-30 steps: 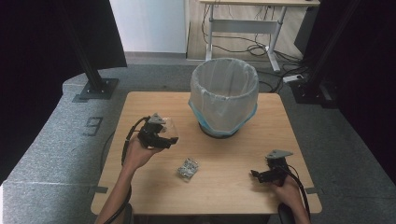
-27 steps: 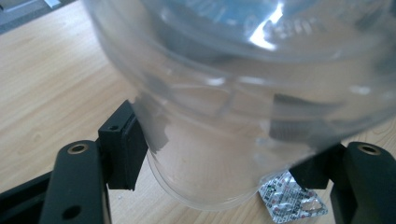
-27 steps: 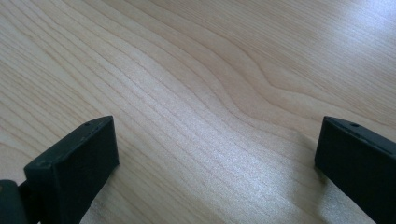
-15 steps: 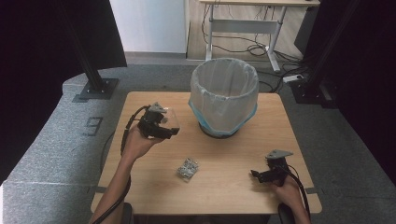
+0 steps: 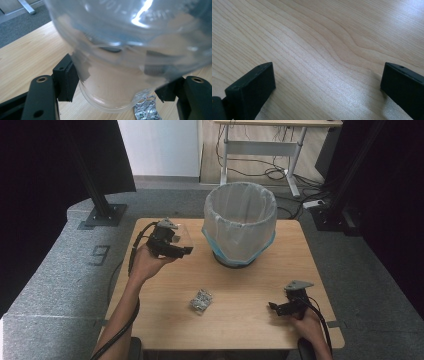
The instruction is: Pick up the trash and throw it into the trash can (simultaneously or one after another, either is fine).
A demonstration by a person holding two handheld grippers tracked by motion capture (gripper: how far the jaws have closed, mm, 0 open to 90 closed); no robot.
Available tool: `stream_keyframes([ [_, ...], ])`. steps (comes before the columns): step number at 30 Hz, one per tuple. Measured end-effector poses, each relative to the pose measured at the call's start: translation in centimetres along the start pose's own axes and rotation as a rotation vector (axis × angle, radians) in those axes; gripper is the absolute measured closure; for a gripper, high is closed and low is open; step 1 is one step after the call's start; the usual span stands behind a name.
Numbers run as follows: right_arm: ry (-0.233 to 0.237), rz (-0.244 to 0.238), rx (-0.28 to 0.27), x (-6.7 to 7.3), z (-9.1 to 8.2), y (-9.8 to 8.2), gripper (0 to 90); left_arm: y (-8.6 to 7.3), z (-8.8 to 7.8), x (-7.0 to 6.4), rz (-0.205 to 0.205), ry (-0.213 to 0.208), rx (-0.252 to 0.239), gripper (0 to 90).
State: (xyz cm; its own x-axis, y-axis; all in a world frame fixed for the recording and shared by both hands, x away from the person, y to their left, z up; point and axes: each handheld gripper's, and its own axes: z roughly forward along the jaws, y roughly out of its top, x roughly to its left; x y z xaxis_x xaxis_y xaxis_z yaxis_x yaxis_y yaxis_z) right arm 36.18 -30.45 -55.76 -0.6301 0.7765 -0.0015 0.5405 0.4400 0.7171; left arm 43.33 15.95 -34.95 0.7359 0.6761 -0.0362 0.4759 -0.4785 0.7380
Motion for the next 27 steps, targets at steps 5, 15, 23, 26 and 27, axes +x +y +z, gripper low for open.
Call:
stream_keyframes([
  [5, 0.000, 0.000, 0.000, 0.0, 0.0, 0.0, 0.0, 1.4, -0.5, 0.1, 0.005, 0.001, -0.007, 30.8],
  [15, -0.002, 0.003, -0.001, 0.1, 0.0, 0.0, 0.0, 3.9, -1.2, 0.0, 0.019, 0.000, -0.030, 30.7],
  [23, -0.002, 0.003, -0.001, 0.1, 0.0, 0.0, 0.0, 6.0, -1.5, -0.2, 0.027, -0.007, -0.052, 30.7],
  [26, -0.002, 0.003, -0.001, 0.1, 0.0, 0.0, 0.0, 6.5, -1.5, -0.2, 0.030, -0.008, -0.055, 30.7],
  [27, -0.001, 0.003, 0.000, 0.1, 0.0, 0.0, 0.0, 7.0, -1.6, -0.3, 0.035, -0.009, -0.058, 30.7],
])
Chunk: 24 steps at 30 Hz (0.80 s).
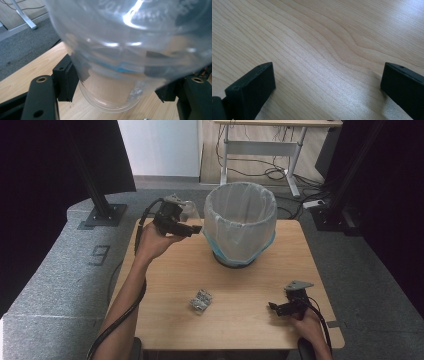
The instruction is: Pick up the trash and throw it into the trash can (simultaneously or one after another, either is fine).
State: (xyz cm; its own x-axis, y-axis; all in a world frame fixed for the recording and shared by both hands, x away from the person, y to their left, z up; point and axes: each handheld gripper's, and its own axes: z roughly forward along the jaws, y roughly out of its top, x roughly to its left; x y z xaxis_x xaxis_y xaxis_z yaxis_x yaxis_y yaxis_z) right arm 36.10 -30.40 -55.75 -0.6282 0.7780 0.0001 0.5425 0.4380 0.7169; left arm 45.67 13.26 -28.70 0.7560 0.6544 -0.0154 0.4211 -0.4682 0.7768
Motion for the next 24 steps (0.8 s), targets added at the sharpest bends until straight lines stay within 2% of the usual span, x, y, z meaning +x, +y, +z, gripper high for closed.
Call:
stream_keyframes([
  [14, -0.002, 0.000, -0.001, 0.0, 0.0, 0.0, 0.0, 2.8, 0.2, 0.0, 0.003, -0.008, -0.016, 30.6],
  [24, 0.000, 0.000, 0.000, 0.0, 0.0, 0.0, 0.0, 5.3, 1.5, -0.2, 0.005, -0.021, -0.020, 30.5],
])
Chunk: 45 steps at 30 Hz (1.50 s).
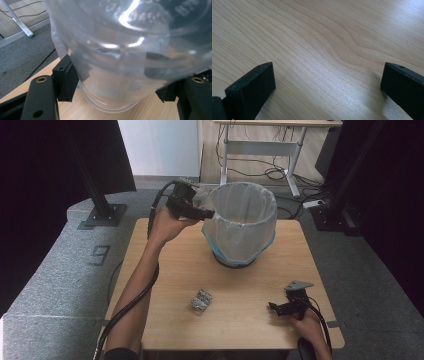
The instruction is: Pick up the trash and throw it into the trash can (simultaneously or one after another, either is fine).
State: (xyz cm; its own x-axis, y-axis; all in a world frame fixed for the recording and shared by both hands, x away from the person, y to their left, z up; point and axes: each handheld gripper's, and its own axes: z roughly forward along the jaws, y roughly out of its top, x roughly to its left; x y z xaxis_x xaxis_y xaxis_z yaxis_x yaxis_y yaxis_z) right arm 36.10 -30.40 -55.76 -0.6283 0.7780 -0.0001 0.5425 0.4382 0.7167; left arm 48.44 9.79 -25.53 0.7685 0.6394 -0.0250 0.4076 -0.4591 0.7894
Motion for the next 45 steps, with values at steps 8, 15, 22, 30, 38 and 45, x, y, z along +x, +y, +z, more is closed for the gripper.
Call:
stream_keyframes([
  [8, 0.000, 0.002, 0.000, 0.0, 0.0, 0.0, 0.0, 1.5, 1.2, 0.0, -0.007, 0.004, -0.013, 30.5],
  [15, 0.000, 0.001, 0.000, 0.0, 0.0, 0.0, 0.0, 2.6, 2.2, -0.3, 0.001, 0.011, -0.016, 30.5],
  [22, 0.000, 0.000, 0.000, 0.0, 0.0, 0.0, 0.0, 3.8, 3.8, -0.7, 0.013, 0.030, -0.024, 30.2],
  [30, 0.001, 0.000, 0.000, 0.0, 0.0, 0.0, 0.0, 4.5, 5.3, -1.1, 0.000, 0.035, -0.047, 29.9],
  [38, 0.000, 0.001, -0.001, 0.0, 0.0, 0.0, 0.0, 4.5, 7.2, -1.5, 0.000, 0.042, -0.045, 29.8],
  [45, 0.000, 0.000, 0.000, 0.0, 0.0, 0.0, 0.0, 4.4, 8.3, -1.8, 0.010, 0.055, -0.036, 29.5],
])
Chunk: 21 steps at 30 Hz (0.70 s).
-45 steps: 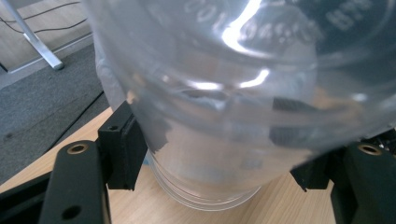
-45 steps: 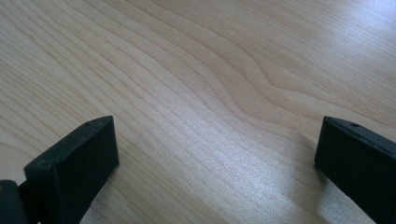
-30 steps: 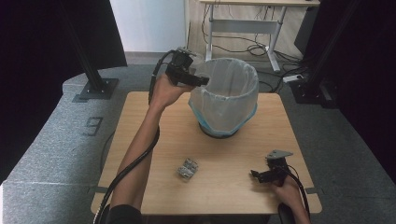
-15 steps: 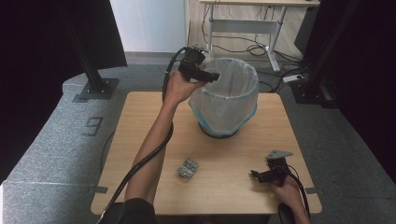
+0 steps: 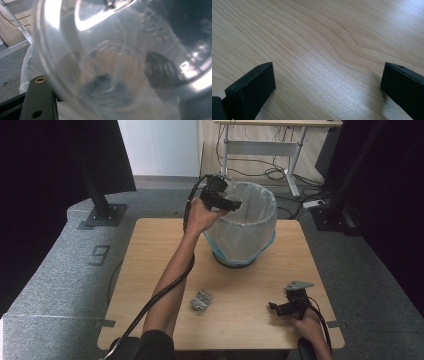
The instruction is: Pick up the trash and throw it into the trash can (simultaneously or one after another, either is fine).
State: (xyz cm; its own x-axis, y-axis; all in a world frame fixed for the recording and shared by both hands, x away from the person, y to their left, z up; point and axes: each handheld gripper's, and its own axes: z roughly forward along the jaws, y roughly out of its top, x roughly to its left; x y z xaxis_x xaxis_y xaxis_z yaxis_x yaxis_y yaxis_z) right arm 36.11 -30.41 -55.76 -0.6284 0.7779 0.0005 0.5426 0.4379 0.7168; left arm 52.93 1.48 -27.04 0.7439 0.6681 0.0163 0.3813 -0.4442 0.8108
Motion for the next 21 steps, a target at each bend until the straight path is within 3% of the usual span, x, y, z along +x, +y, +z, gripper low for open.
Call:
stream_keyframes([
  [8, -0.001, 0.000, -0.001, 0.0, 0.0, 0.0, 0.0, -0.4, 1.0, -0.2, 0.019, 0.016, 0.031, 27.6],
  [13, -0.001, 0.000, 0.000, 0.0, 0.0, 0.0, 0.0, -0.5, 1.6, -0.2, 0.020, 0.023, 0.055, 14.2],
  [21, 0.000, -0.001, -0.001, 0.0, 0.0, 0.0, 0.0, -0.6, 1.1, -0.2, 0.017, 0.019, 0.038, 11.1],
])
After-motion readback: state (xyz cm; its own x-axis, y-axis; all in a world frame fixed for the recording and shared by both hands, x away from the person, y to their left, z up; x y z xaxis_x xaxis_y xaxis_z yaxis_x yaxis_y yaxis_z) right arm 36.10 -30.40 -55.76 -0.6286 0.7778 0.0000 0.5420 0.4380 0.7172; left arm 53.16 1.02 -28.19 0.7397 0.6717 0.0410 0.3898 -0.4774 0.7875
